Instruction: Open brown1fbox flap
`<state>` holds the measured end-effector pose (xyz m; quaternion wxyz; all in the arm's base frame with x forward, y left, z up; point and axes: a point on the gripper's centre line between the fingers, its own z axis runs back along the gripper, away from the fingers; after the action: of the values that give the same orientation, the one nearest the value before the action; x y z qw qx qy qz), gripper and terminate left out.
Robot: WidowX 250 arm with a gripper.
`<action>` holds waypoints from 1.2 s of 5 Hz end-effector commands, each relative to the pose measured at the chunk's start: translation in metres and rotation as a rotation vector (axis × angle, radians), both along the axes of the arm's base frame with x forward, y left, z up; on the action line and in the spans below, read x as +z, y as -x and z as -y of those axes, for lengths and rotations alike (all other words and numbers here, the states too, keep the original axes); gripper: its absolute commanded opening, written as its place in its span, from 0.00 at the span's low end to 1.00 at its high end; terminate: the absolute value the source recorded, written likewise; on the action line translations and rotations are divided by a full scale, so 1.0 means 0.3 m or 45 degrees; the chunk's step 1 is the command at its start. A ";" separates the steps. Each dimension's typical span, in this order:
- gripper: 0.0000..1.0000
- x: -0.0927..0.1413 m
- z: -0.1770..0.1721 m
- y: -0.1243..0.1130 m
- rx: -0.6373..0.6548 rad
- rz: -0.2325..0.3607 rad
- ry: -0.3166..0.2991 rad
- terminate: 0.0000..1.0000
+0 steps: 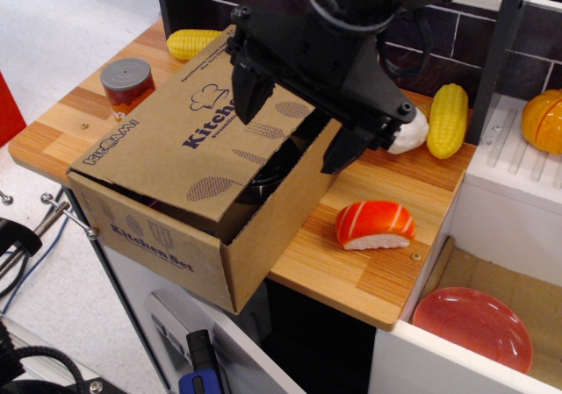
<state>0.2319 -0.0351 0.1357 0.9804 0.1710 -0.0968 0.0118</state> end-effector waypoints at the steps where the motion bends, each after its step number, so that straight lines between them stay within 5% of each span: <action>1: 1.00 0.000 0.000 0.000 0.000 0.000 0.000 0.00; 4: 1.00 -0.080 -0.118 0.034 -0.065 0.055 -0.191 0.00; 6: 1.00 -0.117 -0.162 0.028 -0.096 0.064 -0.242 0.00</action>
<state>0.2199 0.0133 0.0975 0.9557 0.2662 -0.1207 -0.0333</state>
